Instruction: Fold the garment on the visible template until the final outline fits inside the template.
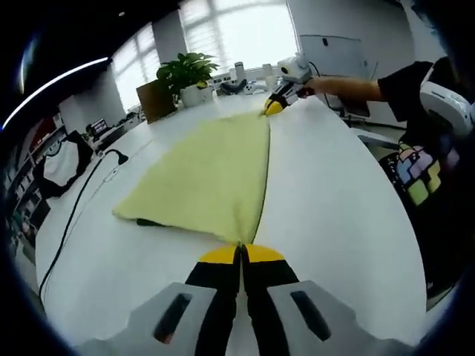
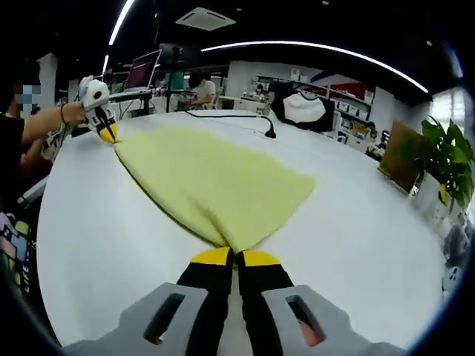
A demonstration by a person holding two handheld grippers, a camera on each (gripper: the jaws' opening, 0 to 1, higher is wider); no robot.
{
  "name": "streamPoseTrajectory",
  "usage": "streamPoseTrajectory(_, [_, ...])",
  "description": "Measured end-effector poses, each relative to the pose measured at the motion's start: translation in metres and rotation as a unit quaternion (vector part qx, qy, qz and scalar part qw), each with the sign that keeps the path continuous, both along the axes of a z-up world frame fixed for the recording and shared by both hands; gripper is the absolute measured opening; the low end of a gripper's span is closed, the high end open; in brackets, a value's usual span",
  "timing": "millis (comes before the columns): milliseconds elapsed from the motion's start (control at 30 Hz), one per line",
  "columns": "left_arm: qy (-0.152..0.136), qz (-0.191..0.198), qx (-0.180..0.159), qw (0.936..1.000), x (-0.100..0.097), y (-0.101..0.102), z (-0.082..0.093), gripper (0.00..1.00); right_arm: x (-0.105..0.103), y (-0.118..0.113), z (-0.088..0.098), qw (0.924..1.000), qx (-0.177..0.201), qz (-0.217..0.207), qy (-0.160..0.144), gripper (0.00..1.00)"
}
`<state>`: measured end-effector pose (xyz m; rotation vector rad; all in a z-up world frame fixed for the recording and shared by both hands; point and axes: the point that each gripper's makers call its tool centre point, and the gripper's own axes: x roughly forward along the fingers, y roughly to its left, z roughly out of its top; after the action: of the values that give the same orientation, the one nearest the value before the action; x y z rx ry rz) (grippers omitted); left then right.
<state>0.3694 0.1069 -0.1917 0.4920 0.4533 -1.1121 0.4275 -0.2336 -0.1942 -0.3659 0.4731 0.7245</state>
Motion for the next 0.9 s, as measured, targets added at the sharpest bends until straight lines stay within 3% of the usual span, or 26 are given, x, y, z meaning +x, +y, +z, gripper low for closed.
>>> streamPoseTrajectory(67, [0.014,0.013,-0.021,0.9996,0.0,-0.003,-0.001,0.01,0.0,0.0,-0.001,0.9994,0.022,-0.018,0.019,0.01])
streamPoseTrajectory(267, [-0.011,0.029,-0.008,0.9995,0.0,0.0,0.002,0.02,-0.004,0.001,-0.001,0.9977,0.047,-0.028,0.041,0.02])
streamPoseTrajectory(400, [-0.009,0.044,-0.02,0.9988,0.002,0.003,0.007,0.02,-0.009,-0.005,0.001,0.9965,0.052,-0.034,0.055,0.01])
streamPoseTrajectory(600, [-0.012,0.088,-0.04,0.9952,0.003,0.009,0.015,0.03,-0.01,-0.015,0.021,0.9931,0.099,-0.059,0.024,0.01])
streamPoseTrajectory(667, [-0.035,0.098,-0.036,0.994,0.004,0.013,0.019,0.02,-0.008,-0.014,0.027,0.991,0.117,-0.064,0.013,0.0])
streamPoseTrajectory(733, [-0.035,0.11,-0.039,0.9925,0.002,0.016,0.02,0.03,-0.008,-0.011,0.031,0.9879,0.139,-0.069,0.004,0.0])
streamPoseTrajectory(900, [-0.062,0.169,-0.073,0.981,0.004,0.028,0.035,0.03,-0.01,-0.006,0.027,0.987,0.141,-0.077,-0.001,0.0])
